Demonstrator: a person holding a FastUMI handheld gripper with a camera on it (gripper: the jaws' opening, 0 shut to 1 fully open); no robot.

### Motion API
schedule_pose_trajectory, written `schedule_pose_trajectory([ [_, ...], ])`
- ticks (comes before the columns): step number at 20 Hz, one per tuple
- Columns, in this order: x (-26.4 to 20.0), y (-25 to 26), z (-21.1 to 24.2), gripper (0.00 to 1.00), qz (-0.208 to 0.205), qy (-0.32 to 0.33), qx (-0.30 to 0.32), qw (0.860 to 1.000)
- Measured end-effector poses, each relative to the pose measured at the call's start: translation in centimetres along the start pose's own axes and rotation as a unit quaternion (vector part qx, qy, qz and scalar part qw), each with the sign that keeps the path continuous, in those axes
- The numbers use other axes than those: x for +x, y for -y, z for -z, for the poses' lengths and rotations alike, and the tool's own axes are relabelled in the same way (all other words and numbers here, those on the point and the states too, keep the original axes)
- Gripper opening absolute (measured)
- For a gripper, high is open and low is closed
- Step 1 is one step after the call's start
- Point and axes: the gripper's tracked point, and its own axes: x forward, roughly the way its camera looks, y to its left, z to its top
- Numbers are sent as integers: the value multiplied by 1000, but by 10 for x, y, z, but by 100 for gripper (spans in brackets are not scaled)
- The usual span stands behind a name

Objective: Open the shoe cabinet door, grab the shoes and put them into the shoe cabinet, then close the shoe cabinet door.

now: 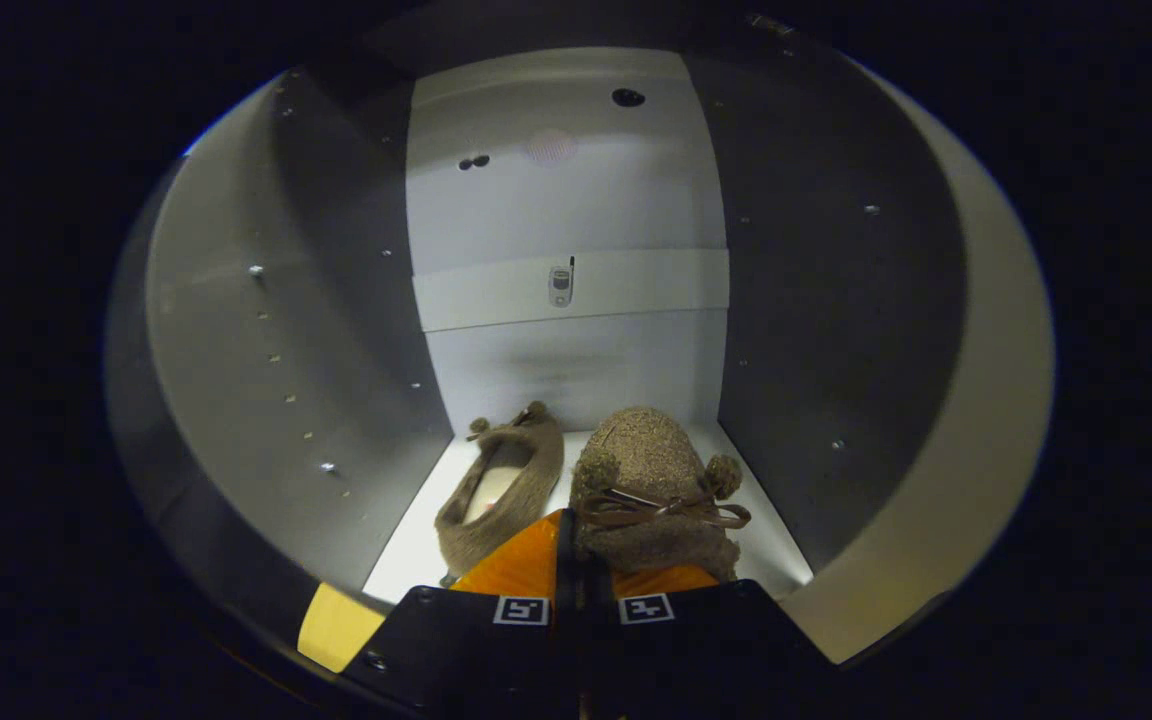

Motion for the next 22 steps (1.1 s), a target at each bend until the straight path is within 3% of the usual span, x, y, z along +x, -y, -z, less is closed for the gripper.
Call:
schedule_pose_trajectory([
  [7,89,23,-2,11,32,-27,-5,999],
  [14,131,22,17,13,52,-76,-6,996],
  [15,130,21,18,18,54,-82,-4,995],
  [22,106,12,9,88,40,-87,13,995],
])
